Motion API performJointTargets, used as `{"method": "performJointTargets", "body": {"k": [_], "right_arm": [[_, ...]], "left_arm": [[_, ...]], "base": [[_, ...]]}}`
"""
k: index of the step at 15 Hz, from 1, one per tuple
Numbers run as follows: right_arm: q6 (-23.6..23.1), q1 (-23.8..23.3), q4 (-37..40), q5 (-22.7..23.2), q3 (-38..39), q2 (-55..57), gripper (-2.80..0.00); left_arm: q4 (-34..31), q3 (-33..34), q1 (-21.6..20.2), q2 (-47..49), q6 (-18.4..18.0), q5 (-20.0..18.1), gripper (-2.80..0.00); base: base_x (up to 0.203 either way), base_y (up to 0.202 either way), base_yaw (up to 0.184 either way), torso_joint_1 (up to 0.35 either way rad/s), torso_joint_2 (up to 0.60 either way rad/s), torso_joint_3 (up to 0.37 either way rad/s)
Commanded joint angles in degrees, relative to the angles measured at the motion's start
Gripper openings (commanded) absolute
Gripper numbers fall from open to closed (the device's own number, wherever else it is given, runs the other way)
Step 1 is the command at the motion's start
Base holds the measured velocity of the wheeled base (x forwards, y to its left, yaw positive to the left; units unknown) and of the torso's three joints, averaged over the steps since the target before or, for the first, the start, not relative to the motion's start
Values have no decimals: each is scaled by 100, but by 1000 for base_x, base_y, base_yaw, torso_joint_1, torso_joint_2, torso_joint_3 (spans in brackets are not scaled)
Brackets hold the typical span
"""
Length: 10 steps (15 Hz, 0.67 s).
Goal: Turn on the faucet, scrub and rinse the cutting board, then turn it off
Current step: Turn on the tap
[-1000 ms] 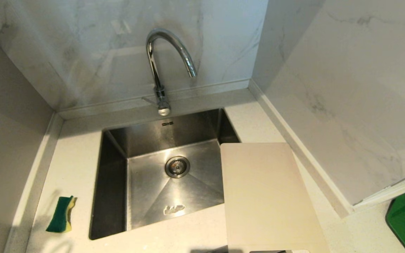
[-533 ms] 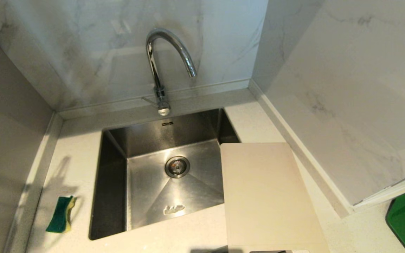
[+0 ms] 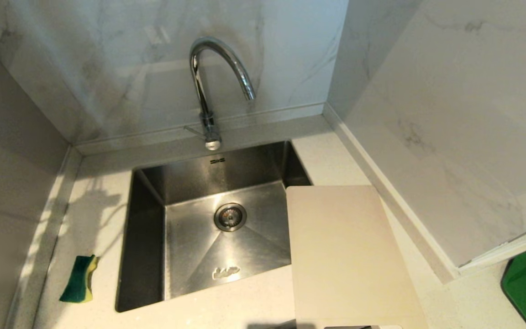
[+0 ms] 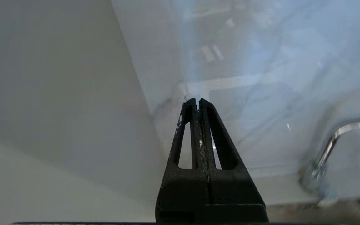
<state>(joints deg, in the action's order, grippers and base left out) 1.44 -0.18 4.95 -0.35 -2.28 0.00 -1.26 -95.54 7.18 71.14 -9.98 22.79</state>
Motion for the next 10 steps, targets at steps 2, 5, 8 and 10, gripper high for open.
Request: {"method": "performJointTargets", "body": {"k": [2,5,8,10], "right_arm": [[6,1,6,0,-1,0,-280],[6,1,6,0,-1,0,-280],[-2,1,6,0,-1,0,-280],[0,1,6,0,-1,0,-280]], "left_arm": [[484,-254,803,1005,91,1274,-280],[613,-833,993,1792,365,1704,-280],[633,-1421,1145,2548,535,2016,-280],[637,-1562,1238,2897,572,2052,-280]], "base": [[0,0,0,0,0,0],[0,0,0,0,0,0],[0,0,0,0,0,0],[0,0,0,0,0,0]]}}
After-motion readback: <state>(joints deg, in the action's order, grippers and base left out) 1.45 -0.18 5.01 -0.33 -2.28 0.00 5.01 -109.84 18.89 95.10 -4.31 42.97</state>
